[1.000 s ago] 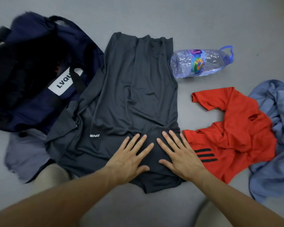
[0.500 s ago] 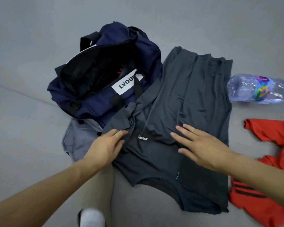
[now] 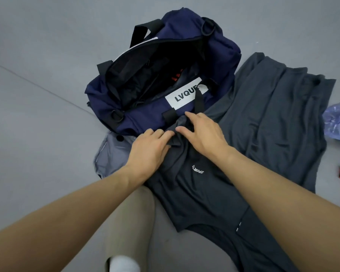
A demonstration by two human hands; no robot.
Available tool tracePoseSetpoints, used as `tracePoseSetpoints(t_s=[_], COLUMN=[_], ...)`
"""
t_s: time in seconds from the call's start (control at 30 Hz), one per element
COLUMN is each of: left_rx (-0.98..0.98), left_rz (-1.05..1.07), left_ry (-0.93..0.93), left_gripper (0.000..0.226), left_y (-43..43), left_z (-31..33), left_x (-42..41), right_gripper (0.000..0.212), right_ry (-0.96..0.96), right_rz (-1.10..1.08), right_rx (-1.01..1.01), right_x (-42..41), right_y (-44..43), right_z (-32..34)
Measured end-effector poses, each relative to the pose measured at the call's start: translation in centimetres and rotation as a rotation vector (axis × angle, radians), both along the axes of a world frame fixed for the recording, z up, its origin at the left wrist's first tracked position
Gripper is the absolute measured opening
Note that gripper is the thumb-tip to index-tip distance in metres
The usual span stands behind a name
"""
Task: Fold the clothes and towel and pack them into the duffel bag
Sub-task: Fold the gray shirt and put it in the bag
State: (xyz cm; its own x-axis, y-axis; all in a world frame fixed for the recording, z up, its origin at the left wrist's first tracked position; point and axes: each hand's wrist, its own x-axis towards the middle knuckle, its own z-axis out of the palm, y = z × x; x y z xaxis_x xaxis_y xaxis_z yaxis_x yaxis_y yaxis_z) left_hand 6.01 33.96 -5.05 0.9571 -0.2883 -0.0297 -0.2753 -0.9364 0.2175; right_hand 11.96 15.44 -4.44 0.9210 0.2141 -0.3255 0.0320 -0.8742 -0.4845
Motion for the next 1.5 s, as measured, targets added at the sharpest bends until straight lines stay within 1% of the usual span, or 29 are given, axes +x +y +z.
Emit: tracePoseSetpoints(t_s=[0.07,0.1,0.13,0.2,0.23,0.27,0.3,0.4,0.5,0.6,0.63,0.7,0.77,0.8,0.83,0.9,0.97,1.0,1.07,1.1,1.13,1.2,1.23,1.3,1.33,1.37,1.43,1.5], left_rx=[-0.071,-0.138,-0.226,-0.400,-0.451,-0.460,-0.433,-0.330,-0.341,-0.412,-0.444,-0.507,-0.525,-0.518,-0.517,-0.543,-0.550,-0.526,-0.446,-0.399,-0.348,-0.221,-0.158,-0.090,-0.081,-0.082,-0.093,-0.090], left_rz=[0.088,0.138,0.187,0.265,0.291,0.305,0.311,0.289,0.255,0.237,0.230,0.205,0.156,0.127,0.090,-0.006,-0.134,-0.208,-0.369,-0.443,-0.516,-0.637,-0.687,-0.763,-0.791,-0.803,-0.788,-0.744], left_ry=[-0.015,-0.016,-0.014,-0.011,-0.014,-0.022,-0.041,-0.111,-0.134,-0.152,-0.157,-0.151,-0.135,-0.136,-0.137,-0.108,-0.060,-0.035,0.039,0.087,0.138,0.211,0.234,0.286,0.293,0.273,0.202,0.129], left_gripper=[0.031,0.031,0.033,0.041,0.045,0.048,0.050,0.051,0.051,0.045,0.044,0.045,0.047,0.047,0.047,0.043,0.039,0.040,0.046,0.053,0.063,0.081,0.087,0.097,0.096,0.089,0.071,0.062], left_y=[0.4,0.6,0.9,1.5,1.9,2.4,3.0,4.6,5.0,4.3,4.0,3.3,2.4,2.0,1.5,0.3,-1.5,-2.4,-4.2,-4.9,-5.7,-6.8,-7.4,-8.7,-9.1,-9.2,-8.8,-8.2], left_z=[0.6,0.9,1.4,2.5,3.0,3.3,3.6,3.7,3.7,4.6,5.0,5.9,6.8,7.2,7.5,8.1,8.5,8.4,7.4,6.5,5.4,3.6,2.6,1.1,0.5,0.0,-0.6,-1.3], left_x=[0.2,0.1,-0.3,-1.3,-1.8,-2.3,-2.8,-3.9,-4.3,-4.0,-4.1,-4.4,-5.1,-5.5,-5.9,-7.0,-8.2,-8.8,-10.0,-10.4,-10.7,-11.1,-11.3,-11.7,-11.9,-12.0,-11.4,-10.1], right_gripper=[0.071,0.068,0.061,0.040,0.029,0.023,0.022,0.025,0.027,0.028,0.031,0.043,0.053,0.052,0.046,0.029,0.019,0.019,0.025,0.028,0.031,0.033,0.034,0.032,0.031,0.031,0.039,0.050], right_ry=[0.041,0.056,0.072,0.115,0.133,0.141,0.143,0.159,0.172,0.172,0.184,0.235,0.288,0.311,0.327,0.351,0.330,0.279,0.126,0.045,-0.031,-0.165,-0.220,-0.256,-0.251,-0.227,-0.192,-0.186], right_rz=[-0.020,-0.028,-0.031,-0.037,-0.039,-0.034,-0.025,-0.020,0.008,0.033,0.042,0.058,0.079,0.084,0.086,0.077,0.074,0.100,0.235,0.310,0.371,0.473,0.490,0.461,0.435,0.411,0.384,0.360], right_rx=[0.036,0.058,0.086,0.177,0.228,0.269,0.306,0.419,0.468,0.493,0.510,0.531,0.530,0.529,0.527,0.523,0.489,0.424,0.177,0.062,-0.007,-0.082,-0.121,-0.195,-0.227,-0.255,-0.279,-0.273], right_x=[0.3,0.5,0.6,1.0,1.1,1.1,1.1,1.0,1.1,1.2,1.2,1.1,0.9,0.9,0.7,0.1,-0.9,-1.5,-2.9,-3.8,-4.8,-6.9,-8.0,-9.8,-10.6,-11.3,-12.7,-14.1], right_y=[0.1,0.1,0.0,-0.1,-0.1,-0.1,-0.1,0.0,-0.1,-1.0,-1.3,-2.1,-3.2,-3.9,-4.6,-6.2,-7.9,-8.8,-10.8,-11.8,-12.8,-14.1,-14.8,-16.0,-16.5,-16.8,-16.9,-16.4], right_z=[0.1,0.1,0.1,0.1,0.1,0.2,0.3,0.8,1.5,2.3,2.6,3.1,3.5,3.8,4.1,4.7,5.0,4.9,4.4,4.0,3.5,2.0,1.3,-0.4,-1.1,-1.6,-2.2,-2.1])
